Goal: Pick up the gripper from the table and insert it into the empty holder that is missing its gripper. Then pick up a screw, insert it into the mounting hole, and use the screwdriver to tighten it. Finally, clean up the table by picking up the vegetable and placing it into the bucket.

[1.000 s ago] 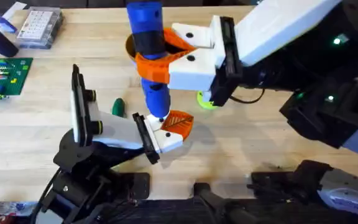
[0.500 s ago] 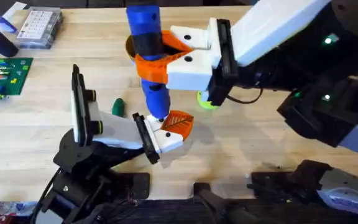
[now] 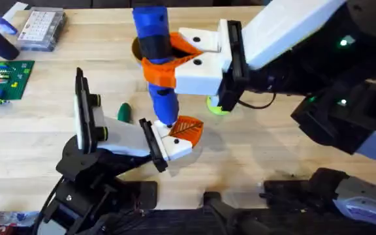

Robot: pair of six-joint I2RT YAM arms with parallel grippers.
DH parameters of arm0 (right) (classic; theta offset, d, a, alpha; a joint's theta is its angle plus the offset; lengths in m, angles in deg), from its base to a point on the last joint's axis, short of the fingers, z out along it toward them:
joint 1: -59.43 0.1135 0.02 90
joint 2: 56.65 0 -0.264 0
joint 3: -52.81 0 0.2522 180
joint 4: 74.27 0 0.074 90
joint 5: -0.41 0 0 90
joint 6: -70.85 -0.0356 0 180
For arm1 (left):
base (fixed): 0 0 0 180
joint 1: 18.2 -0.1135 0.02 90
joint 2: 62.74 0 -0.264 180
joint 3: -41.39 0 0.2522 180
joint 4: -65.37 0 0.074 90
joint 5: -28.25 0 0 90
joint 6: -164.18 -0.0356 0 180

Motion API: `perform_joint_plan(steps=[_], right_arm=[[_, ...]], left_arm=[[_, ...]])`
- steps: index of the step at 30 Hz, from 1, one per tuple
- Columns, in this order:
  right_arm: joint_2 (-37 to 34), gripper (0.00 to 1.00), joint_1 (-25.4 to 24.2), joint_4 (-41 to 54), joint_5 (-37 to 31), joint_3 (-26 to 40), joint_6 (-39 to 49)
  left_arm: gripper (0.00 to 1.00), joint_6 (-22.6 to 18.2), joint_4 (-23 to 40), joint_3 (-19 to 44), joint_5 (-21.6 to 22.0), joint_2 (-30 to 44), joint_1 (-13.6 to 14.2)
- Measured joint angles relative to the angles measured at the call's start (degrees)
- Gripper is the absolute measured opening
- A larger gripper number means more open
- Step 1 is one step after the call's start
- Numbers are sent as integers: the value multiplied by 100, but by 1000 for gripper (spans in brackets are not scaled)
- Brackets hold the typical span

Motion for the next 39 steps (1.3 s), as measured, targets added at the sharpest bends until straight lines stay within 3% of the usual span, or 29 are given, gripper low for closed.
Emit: perform_joint_plan(steps=[10,22,30,39], right_arm=[[-2,35,0,-50,2,0,0],[49,35,-77,-885,7,9,-161],[191,35,-655,-724,20,11,-203],[193,35,-1887,4,-113,11,-151]], left_arm=[[16,-2,0,0,2,0,0],[16,-2,0,0,2,0,0],[16,-2,0,0,2,0,0],[16,-2,0,0,2,0,0]])
